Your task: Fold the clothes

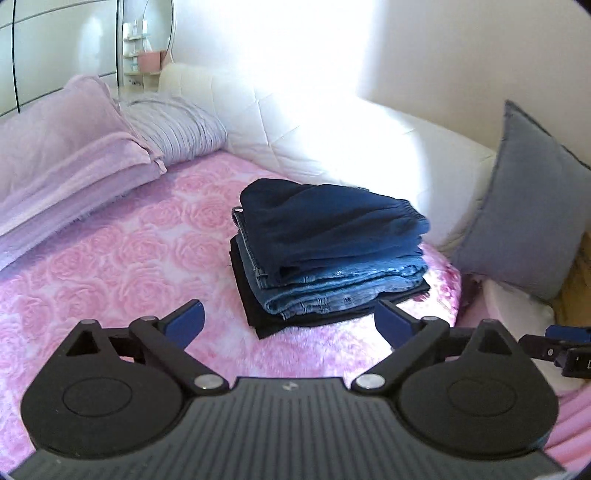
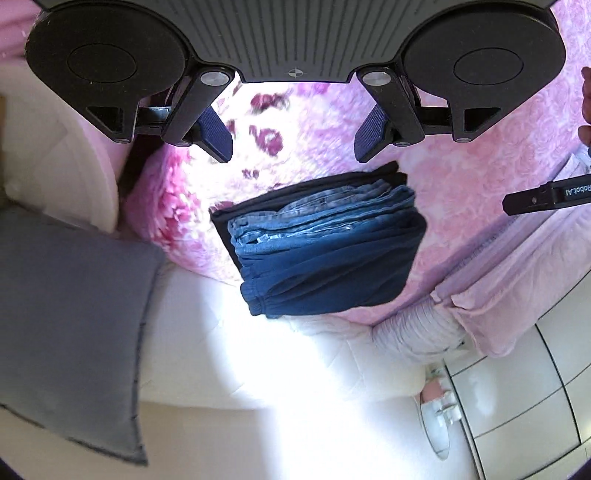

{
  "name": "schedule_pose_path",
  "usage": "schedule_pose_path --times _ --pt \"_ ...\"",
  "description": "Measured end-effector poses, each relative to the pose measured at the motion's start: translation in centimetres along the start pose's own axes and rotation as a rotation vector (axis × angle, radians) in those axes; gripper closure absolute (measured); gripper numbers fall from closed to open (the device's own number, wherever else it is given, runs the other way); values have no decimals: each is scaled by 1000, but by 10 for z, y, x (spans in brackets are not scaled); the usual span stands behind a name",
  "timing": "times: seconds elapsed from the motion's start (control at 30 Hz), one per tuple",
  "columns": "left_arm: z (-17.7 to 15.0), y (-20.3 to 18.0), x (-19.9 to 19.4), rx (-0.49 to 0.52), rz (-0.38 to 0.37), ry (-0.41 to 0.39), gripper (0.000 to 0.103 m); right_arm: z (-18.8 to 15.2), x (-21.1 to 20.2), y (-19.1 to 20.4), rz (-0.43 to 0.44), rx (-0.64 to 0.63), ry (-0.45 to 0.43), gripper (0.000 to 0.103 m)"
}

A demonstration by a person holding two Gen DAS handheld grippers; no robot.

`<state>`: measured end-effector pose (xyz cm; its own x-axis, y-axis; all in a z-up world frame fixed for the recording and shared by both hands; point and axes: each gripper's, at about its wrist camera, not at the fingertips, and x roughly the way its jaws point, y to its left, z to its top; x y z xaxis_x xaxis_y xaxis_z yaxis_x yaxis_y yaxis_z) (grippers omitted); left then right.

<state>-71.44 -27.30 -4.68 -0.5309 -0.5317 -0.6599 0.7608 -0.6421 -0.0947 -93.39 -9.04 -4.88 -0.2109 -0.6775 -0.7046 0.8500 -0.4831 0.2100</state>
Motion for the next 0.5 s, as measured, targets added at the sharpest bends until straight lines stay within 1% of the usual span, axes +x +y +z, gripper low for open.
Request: schedule_pose_path --times 0.27,0.43,0.5 --pt "-26 -20 -58 44 -17 -5 5 -20 -60 25 -22 -12 -34 27" --pt "-29 -28 -74 -8 -3 -17 5 -25 -74 33 -13 -48 -40 27" --pt "-27 -31 -75 -28 5 -5 5 -24 -75 35 -5 -71 -38 27"
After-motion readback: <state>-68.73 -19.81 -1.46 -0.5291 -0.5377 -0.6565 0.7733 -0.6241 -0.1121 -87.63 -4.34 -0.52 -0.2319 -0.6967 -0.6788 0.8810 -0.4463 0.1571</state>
